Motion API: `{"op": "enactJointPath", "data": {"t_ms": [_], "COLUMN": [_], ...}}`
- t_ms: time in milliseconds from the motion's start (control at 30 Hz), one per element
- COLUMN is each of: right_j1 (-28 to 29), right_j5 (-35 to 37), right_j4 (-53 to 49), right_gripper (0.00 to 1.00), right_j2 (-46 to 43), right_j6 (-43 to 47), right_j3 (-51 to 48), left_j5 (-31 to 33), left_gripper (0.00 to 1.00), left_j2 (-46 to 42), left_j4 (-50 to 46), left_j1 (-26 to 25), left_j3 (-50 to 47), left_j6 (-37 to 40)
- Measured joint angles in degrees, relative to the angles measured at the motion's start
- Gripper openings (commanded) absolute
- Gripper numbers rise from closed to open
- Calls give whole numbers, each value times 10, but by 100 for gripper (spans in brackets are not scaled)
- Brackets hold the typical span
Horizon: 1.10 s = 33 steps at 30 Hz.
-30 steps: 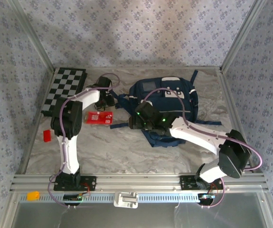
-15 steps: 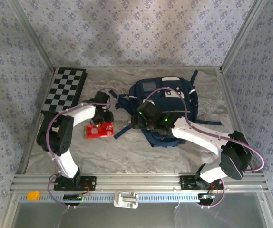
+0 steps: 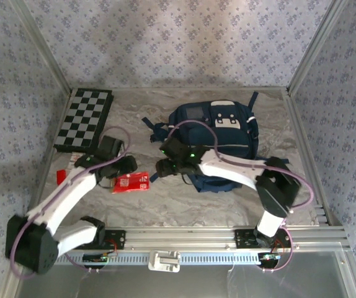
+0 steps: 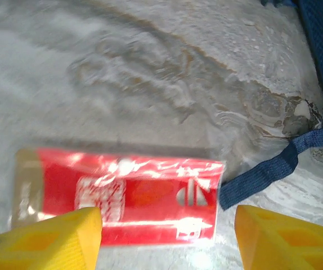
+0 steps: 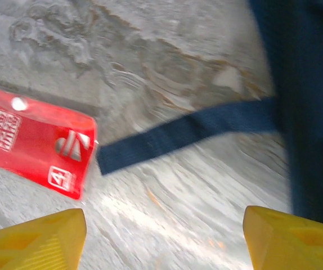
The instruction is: Pack books, pencil case, and school supplies into a backpack
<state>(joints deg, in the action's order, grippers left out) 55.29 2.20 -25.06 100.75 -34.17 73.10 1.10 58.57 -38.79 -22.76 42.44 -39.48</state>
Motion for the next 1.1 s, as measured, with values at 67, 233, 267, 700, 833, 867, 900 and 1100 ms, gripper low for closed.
{"op": "enactJointPath", "data": {"t_ms": [67,233,267,700,833,867,900,1100], "right_j1": [1,2,2,-1,-2,1,4,22], "right_j5": [-21,-60,-68,-147,-162,-169,-176,-218], "right_j4": [4,4,4,-13,-20,-17,-17,3], "right_gripper": [74,72,72,73,73,73,72,67], "right_j2": [45,141,162,274,282,283,283,277], "right_j6": [20,53,58,81,81,81,81,76], "right_j3": [41,132,151,253,269,269,269,252], "left_j5": [3,-3,-6,-56,-64,-65,-70,-85], "left_gripper": [64,62,60,45,43,41,39,33], "left_j2": [-68,-165,-174,-119,-111,-110,-107,-97], "left_j4": [-30,-73,-73,26,51,56,62,81], "left_j1": [9,38,45,83,99,103,109,138], "left_j3": [-37,-113,-127,-215,-225,-226,-227,-235], "left_j6": [-33,-93,-102,-138,-136,-136,-135,-133]}}
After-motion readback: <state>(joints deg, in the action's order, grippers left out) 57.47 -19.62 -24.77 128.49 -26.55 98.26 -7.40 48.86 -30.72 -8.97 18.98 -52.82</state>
